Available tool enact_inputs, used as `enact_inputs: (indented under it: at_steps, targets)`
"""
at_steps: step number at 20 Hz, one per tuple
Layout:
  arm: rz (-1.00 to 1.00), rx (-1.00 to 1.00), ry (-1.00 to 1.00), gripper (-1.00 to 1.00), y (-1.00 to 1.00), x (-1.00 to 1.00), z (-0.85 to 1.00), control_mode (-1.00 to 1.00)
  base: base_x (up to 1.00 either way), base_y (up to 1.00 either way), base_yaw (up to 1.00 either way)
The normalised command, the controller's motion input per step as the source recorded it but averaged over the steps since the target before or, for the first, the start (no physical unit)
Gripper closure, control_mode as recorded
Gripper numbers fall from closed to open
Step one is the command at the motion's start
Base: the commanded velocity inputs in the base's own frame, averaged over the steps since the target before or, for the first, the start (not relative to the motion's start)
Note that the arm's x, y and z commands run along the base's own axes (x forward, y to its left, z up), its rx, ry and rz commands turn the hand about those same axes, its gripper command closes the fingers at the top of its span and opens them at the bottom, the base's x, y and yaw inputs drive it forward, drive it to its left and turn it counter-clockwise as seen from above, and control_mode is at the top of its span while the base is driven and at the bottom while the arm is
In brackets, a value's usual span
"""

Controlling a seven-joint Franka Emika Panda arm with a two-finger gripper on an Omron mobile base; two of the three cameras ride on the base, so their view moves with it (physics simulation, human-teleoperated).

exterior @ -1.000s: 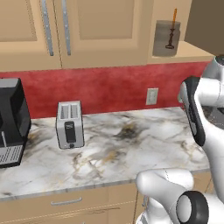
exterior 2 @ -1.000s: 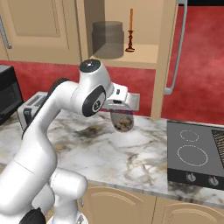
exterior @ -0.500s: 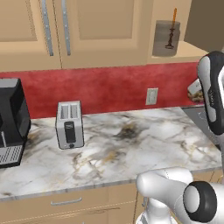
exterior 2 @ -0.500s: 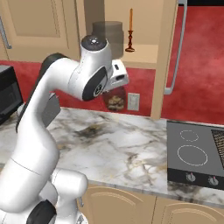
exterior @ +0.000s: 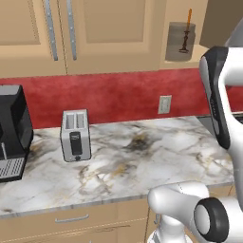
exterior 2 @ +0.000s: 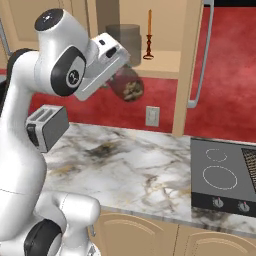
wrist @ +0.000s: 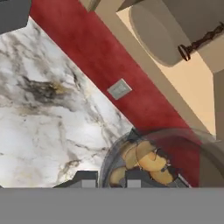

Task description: Pick the jar and jar from the dining table and place them in the open cabinet. Close the cabinet after placing the objects.

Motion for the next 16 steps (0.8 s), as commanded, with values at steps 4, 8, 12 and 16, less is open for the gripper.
enact_inputs:
  at_steps: [4,8,12,16]
  targets:
    - [0.07,-0.19,-0.24,1.00,-0.21,0.10,0.48,-1.00,0.00,0.00,0.00]
    - [0.21,-0.06,-0.10,1.00,-0.17,0.37,0.44,-1.00,0.00,0.00,0.00]
    - [0.17,0.00,0.02,1.00,-0.10,0.31,0.56,-1.00,0.00,0.00,0.00]
    - [0.08,0.00,0.35,1.00,-0.04,0.60,0.09,-1.00,0.00,0.00,0.00]
